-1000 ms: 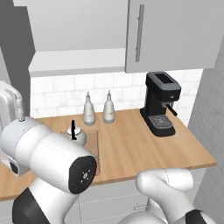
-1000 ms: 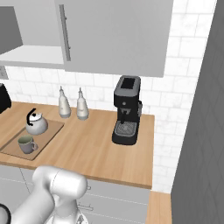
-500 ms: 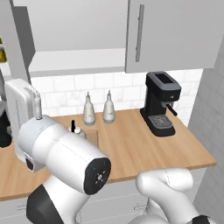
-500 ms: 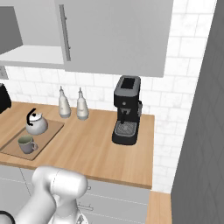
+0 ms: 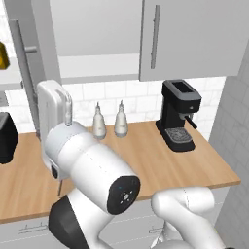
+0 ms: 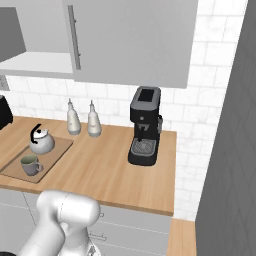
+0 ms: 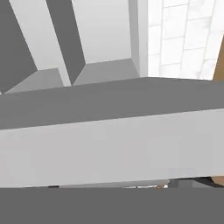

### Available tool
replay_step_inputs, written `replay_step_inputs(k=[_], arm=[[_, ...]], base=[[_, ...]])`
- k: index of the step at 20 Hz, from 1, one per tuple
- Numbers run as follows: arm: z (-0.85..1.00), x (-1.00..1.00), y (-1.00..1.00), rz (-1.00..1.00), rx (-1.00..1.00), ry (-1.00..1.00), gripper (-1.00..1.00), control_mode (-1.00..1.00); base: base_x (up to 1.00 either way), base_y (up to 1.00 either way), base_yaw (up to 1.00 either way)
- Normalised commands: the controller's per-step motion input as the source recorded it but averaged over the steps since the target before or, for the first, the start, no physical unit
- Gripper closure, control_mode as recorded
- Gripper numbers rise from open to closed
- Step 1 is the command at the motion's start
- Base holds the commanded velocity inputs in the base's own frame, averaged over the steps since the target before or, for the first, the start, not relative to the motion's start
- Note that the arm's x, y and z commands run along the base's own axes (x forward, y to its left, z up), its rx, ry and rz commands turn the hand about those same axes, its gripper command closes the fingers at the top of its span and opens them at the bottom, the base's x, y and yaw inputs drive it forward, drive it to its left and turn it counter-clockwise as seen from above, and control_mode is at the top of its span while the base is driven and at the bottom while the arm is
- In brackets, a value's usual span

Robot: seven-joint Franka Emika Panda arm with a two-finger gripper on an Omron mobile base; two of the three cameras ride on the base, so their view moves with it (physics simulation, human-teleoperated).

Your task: Pick the kettle from the counter and place it on the tray. Then pick the mug from the cabinet and place it on the tray. Then close the cabinet doors.

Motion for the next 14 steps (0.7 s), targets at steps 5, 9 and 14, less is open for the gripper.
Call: replay_step_inputs(k=[5,9,14], arm=[[0.04,0.36,-0.45,-0.12,0.03,0.0,-1.0,-1.0],[0.0,0.36,-0.53,-0.11,0.03,0.0,-1.0,-1.0],[0.0,0.41,-0.58,-0.13,0.04,0.0,-1.0,-1.0]], base=[[0.0,0.0,0.0],[0.0,0.0,0.0],[0.0,0.0,0.0]])
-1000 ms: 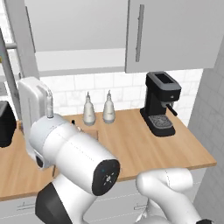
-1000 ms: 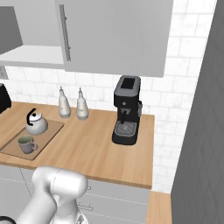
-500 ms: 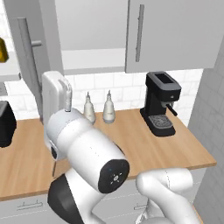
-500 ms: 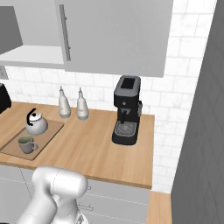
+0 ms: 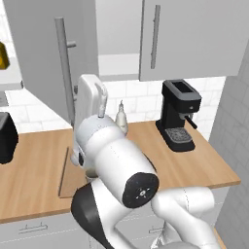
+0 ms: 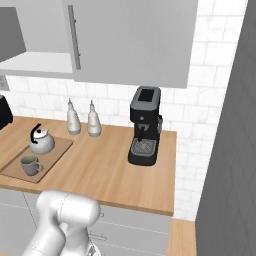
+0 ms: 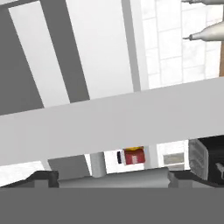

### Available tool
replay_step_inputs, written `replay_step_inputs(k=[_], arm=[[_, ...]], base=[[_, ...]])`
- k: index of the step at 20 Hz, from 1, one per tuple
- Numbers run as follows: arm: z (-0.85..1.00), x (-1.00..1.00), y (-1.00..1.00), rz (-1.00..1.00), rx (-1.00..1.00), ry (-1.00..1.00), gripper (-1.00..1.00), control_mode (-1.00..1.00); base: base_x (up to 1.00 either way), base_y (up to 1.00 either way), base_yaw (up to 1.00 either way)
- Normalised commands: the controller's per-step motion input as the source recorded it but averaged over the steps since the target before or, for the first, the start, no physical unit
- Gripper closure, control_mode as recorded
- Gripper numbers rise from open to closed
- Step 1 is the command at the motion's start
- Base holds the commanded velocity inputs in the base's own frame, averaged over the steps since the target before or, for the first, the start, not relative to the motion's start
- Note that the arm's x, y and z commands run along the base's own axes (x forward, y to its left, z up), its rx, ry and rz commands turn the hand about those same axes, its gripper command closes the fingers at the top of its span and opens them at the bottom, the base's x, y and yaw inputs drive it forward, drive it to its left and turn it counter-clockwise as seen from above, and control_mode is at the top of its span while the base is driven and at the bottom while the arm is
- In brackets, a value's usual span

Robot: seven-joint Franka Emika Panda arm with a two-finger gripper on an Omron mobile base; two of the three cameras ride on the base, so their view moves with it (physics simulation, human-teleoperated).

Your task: Pick the kettle from the counter and place it on the tray. Then pick the mug from the cabinet and place it on the tray. Then close the cabinet doors.

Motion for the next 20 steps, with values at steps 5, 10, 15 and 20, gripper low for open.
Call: replay_step_inputs(k=[5,10,15,20], arm=[[0.0,0.51,-0.58,-0.14,0.04,0.01,-1.0,-1.0],[0.0,0.57,-0.59,-0.16,0.04,0.05,-1.0,-1.0],[-0.03,0.71,-0.5,-0.15,0.05,0.11,-1.0,-1.0],[-0.1,0.81,-0.34,-0.06,0.06,0.11,-1.0,-1.0]], base=[[0.0,0.0,0.0],[0.0,0.0,0.0],[0.0,0.0,0.0],[0.0,0.0,0.0]])
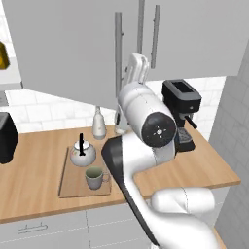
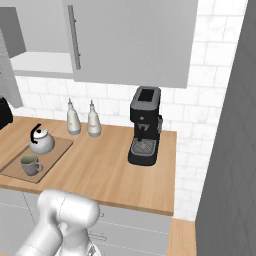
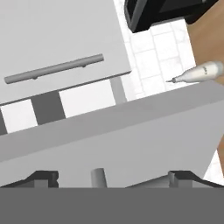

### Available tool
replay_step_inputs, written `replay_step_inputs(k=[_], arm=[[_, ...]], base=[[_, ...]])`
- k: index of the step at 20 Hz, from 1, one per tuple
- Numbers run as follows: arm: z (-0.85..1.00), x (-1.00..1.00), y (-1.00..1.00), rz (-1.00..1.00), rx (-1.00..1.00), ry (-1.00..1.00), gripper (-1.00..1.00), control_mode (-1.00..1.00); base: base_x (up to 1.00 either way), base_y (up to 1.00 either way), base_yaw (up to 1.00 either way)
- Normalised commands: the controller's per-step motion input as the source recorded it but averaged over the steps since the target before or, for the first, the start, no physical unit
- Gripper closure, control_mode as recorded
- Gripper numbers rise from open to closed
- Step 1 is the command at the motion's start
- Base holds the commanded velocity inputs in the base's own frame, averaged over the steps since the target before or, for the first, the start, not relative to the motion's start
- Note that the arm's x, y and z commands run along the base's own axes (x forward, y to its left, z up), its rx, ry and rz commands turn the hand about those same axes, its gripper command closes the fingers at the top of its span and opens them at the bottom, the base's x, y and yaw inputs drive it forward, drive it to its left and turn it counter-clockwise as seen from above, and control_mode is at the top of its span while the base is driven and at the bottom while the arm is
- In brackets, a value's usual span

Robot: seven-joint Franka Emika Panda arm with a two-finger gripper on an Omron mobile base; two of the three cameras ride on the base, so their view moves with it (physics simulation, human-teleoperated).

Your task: Pick the kettle from the counter and place it on the tray. Then pick the mug from the cabinet and place it on the tray. Then close the cabinet doors.

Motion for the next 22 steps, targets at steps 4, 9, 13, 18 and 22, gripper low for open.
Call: replay_step_inputs(k=[4,9,13,18,22], arm=[[-0.21,0.83,-0.32,0.0,0.08,0.14,-1.0,-1.0],[-0.29,0.97,-0.26,0.0,0.06,0.2,-1.0,-1.0],[-0.3,0.98,-0.1,0.0,0.03,0.2,-1.0,-1.0],[-0.34,0.96,0.0,0.0,0.0,0.19,-1.0,-1.0],[-0.4,0.9,0.0,0.0,0.0,0.21,-1.0,-1.0]], base=[[0.0,0.0,0.0],[0.0,0.0,0.0],[0.0,0.0,0.0],[0.0,0.0,0.0],[0.0,0.0,0.0]])
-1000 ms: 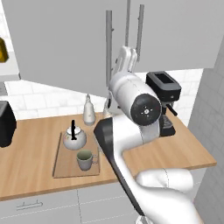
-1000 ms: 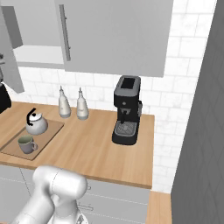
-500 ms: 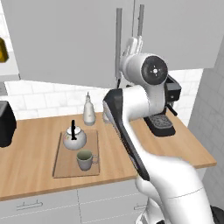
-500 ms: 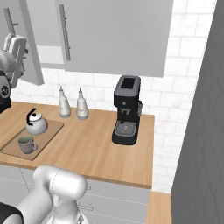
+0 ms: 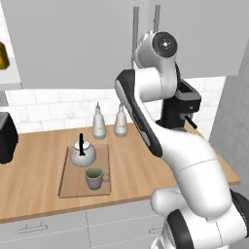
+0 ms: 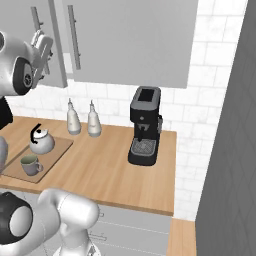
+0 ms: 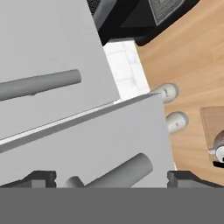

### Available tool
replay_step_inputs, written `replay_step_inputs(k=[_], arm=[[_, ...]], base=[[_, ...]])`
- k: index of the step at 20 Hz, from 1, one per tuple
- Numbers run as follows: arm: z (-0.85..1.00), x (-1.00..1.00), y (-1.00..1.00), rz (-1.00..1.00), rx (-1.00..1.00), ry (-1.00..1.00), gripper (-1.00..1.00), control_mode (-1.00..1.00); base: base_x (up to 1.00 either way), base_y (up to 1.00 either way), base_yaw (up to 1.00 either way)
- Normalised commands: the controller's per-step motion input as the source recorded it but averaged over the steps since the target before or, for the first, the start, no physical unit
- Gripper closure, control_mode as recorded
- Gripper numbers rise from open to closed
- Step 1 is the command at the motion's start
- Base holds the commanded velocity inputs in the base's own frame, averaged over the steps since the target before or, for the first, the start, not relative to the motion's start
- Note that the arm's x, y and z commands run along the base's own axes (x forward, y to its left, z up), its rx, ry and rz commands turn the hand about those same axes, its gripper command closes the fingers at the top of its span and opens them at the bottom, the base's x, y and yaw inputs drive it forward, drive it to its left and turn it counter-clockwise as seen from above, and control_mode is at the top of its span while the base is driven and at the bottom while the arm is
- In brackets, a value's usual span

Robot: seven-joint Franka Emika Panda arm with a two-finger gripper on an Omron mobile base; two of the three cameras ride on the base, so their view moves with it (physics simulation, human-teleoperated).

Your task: Pick the kettle from the counter and place it on the tray. Then pick the mug from the cabinet and place it on the tray. Then close the cabinet doors.

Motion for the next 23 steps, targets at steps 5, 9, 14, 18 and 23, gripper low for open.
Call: replay_step_inputs(k=[5,9,14,18,23], arm=[[-0.4,0.91,-0.02,0.0,0.0,0.14,-1.0,-1.0],[-0.41,0.86,-0.02,0.0,0.04,0.08,-1.0,-1.0],[-0.46,0.69,-0.01,0.0,0.09,0.01,-1.0,-1.0],[-0.51,0.67,0.0,0.0,0.1,0.0,-1.0,-1.0],[-0.56,0.6,0.0,0.0,0.1,0.0,-1.0,-1.0]], base=[[0.0,0.0,0.0],[0.0,0.0,0.0],[0.0,0.0,0.0],[0.0,0.0,0.0],[0.0,0.0,0.0]])
